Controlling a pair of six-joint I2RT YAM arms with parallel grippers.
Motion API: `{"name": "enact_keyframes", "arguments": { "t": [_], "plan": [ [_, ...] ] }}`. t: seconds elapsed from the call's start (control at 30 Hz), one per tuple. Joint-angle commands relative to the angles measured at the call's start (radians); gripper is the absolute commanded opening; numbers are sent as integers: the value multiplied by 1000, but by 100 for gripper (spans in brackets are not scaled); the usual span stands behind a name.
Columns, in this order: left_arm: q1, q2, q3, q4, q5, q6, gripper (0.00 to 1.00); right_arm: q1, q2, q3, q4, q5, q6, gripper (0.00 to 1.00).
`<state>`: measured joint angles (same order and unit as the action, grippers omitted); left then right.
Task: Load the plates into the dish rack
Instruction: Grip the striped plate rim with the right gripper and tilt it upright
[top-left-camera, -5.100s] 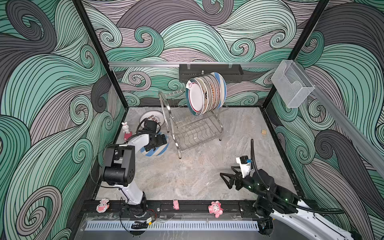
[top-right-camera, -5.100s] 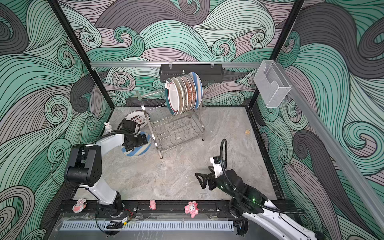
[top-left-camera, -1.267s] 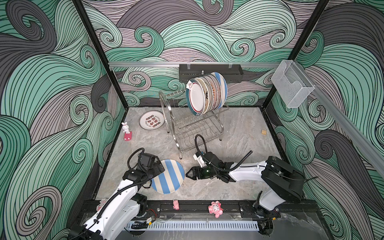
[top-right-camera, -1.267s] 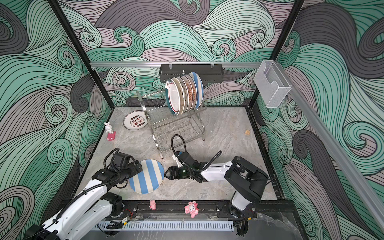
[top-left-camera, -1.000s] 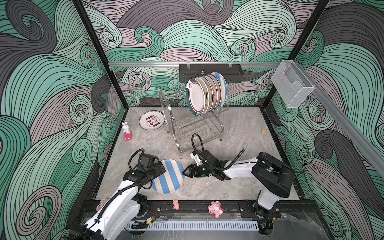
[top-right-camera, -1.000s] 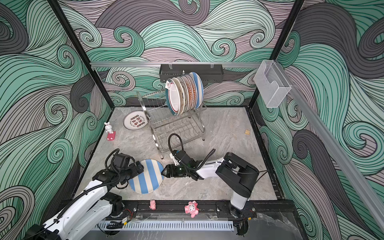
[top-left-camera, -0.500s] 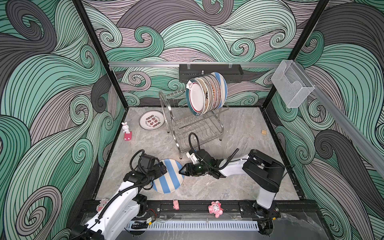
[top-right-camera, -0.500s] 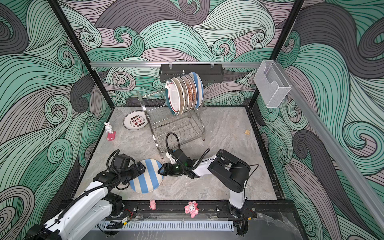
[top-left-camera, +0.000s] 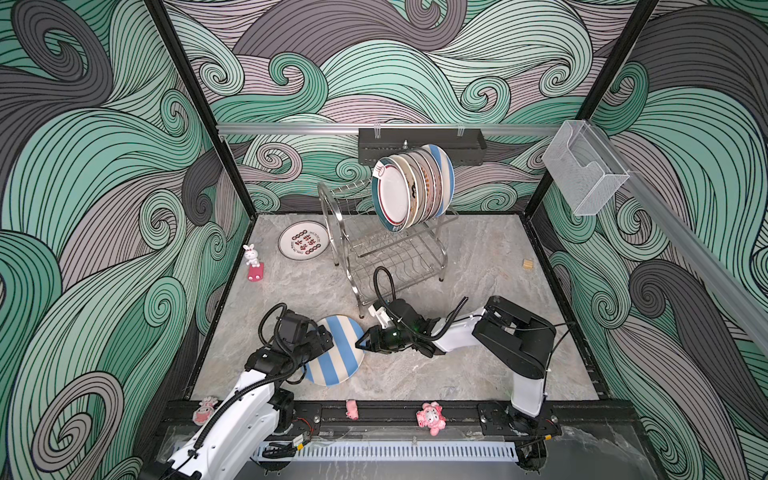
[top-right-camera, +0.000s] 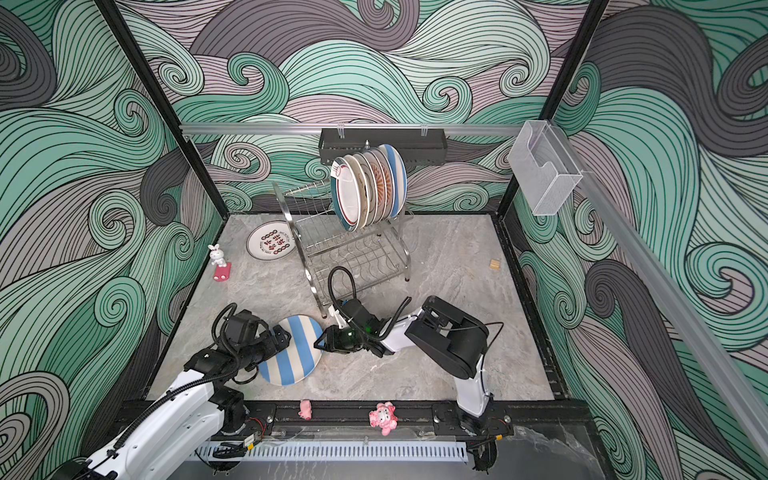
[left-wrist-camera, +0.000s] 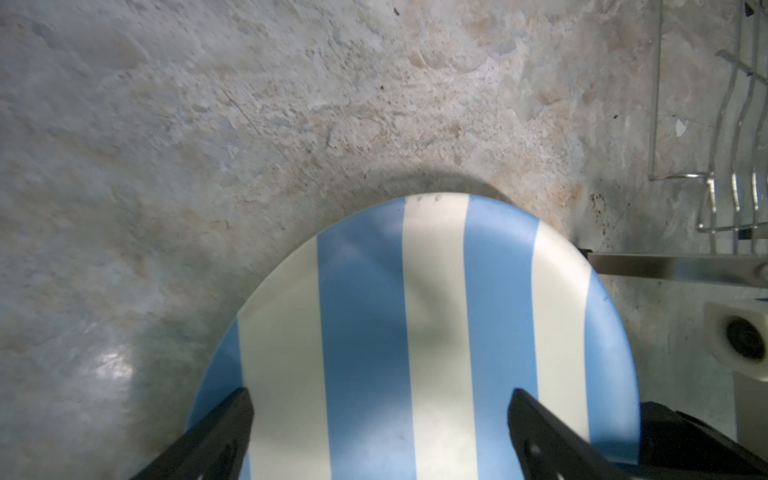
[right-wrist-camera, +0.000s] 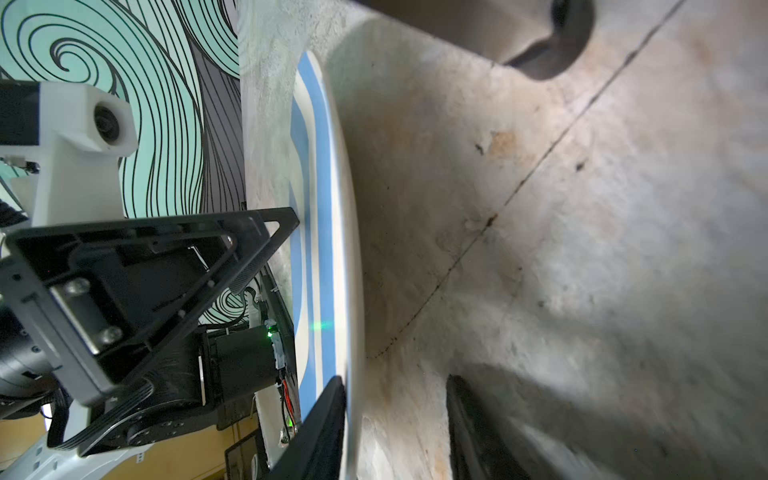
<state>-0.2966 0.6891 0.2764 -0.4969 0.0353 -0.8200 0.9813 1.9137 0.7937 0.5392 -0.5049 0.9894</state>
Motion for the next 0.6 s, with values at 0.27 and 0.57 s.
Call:
{"name": "enact_keyframes", "arguments": {
  "t": [0.27,0.57],
  "plan": [
    [7,1,-31,-61,25,3,99,18,9,-4,102,31,68,10],
    [7,-38,31,-80,90,17,98,19,-63,-5,28,65,29,0]
  ]
}}
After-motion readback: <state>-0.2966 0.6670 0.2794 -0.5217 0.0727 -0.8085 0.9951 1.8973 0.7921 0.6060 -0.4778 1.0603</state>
